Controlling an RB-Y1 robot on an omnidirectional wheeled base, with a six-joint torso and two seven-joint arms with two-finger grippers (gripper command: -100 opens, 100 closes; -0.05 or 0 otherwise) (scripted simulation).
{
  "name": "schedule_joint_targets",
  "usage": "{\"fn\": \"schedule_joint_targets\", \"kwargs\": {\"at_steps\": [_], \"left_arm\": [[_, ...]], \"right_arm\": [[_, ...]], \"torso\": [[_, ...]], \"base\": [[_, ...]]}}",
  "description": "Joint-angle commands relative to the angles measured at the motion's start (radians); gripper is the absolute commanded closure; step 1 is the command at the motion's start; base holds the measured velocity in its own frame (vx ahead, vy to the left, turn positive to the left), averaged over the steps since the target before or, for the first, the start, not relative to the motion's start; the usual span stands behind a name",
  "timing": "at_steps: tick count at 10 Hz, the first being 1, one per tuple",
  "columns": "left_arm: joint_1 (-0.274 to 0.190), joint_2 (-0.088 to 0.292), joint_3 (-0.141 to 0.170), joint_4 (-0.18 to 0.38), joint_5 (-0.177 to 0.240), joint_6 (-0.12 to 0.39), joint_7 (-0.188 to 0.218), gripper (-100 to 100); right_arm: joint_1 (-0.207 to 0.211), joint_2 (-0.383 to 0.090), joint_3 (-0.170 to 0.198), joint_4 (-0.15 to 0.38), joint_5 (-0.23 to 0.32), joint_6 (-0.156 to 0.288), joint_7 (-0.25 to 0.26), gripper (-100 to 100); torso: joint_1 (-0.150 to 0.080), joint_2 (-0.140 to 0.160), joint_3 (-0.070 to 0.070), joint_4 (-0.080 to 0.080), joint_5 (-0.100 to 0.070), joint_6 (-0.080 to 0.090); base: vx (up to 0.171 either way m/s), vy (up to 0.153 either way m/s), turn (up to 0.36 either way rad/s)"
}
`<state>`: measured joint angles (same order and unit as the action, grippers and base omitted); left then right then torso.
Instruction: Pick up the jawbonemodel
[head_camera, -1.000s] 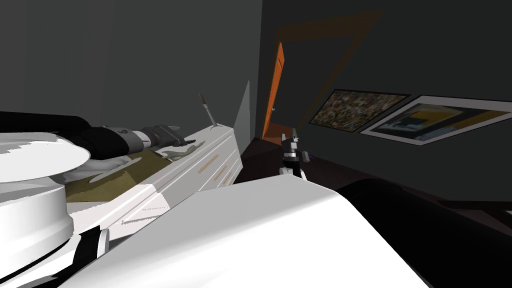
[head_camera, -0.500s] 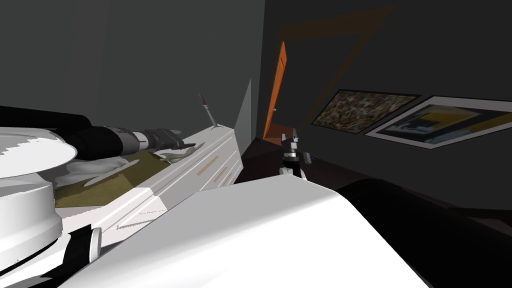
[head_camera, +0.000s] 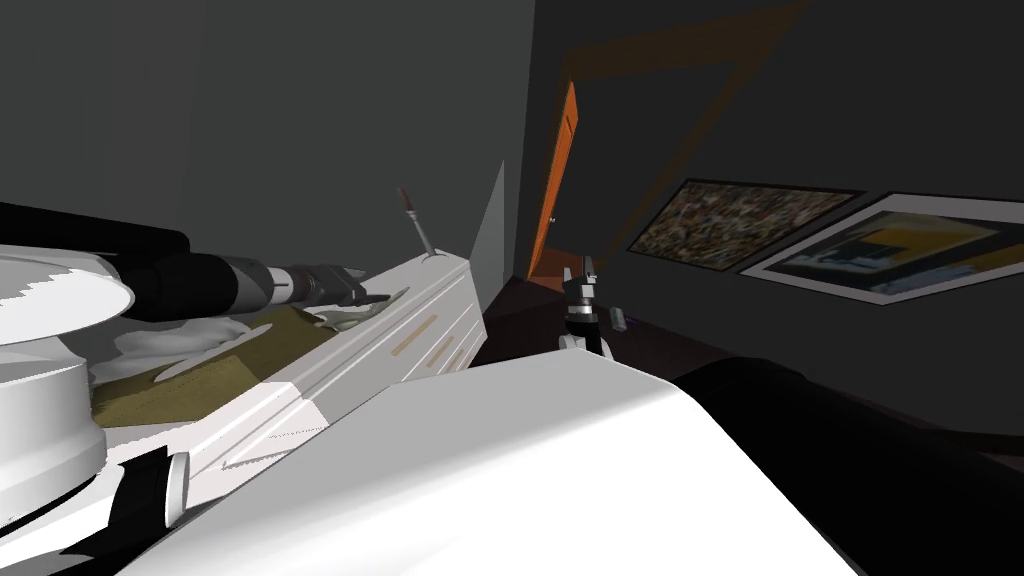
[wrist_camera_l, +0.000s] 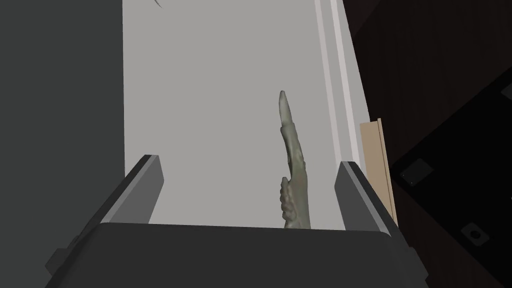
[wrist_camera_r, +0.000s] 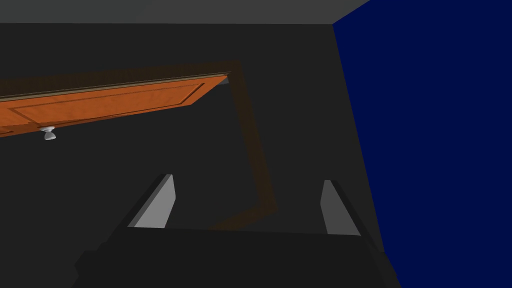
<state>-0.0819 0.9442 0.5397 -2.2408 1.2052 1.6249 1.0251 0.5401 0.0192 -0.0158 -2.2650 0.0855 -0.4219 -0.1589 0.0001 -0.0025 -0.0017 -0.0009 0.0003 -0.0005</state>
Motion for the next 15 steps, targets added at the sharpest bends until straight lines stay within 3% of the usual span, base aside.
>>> {"fn": "schedule_joint_targets", "kwargs": {"at_steps": [1,4,9,11,15], "left_arm": [[-0.003,0.006,-0.004,0.000,0.009,0.046,0.015,-100],[-0.018,0.033,-0.017,0.013,0.049,0.130,0.060,-100],[-0.027,0.055,-0.031,0.025,0.078,0.245,0.093,-100],[-0.032,0.071,-0.045,0.033,0.099,0.313,0.116,-100],[-0.035,0.082,-0.058,0.039,0.113,0.381,0.130,-100]], "right_arm": [[0.000,0.000,0.000,0.000,0.000,0.000,0.000,0],[0.000,0.000,0.000,0.000,0.000,0.000,0.000,0],[0.000,0.000,0.000,0.000,0.000,0.000,0.000,0],[0.000,0.000,0.000,0.000,0.000,0.000,0.000,0],[0.000,0.000,0.000,0.000,0.000,0.000,0.000,0]], "torso": [[0.000,0.000,0.000,0.000,0.000,0.000],[0.000,0.000,0.000,0.000,0.000,0.000],[0.000,0.001,0.000,0.000,0.000,0.000],[0.000,0.001,0.001,0.000,0.000,0.000],[0.001,0.002,0.001,0.000,0.001,0.000]], "base": [[0.047,-0.007,0.034],[0.048,-0.010,0.050],[0.034,-0.006,0.036],[0.037,-0.006,0.052],[0.024,-0.001,0.024]]}}
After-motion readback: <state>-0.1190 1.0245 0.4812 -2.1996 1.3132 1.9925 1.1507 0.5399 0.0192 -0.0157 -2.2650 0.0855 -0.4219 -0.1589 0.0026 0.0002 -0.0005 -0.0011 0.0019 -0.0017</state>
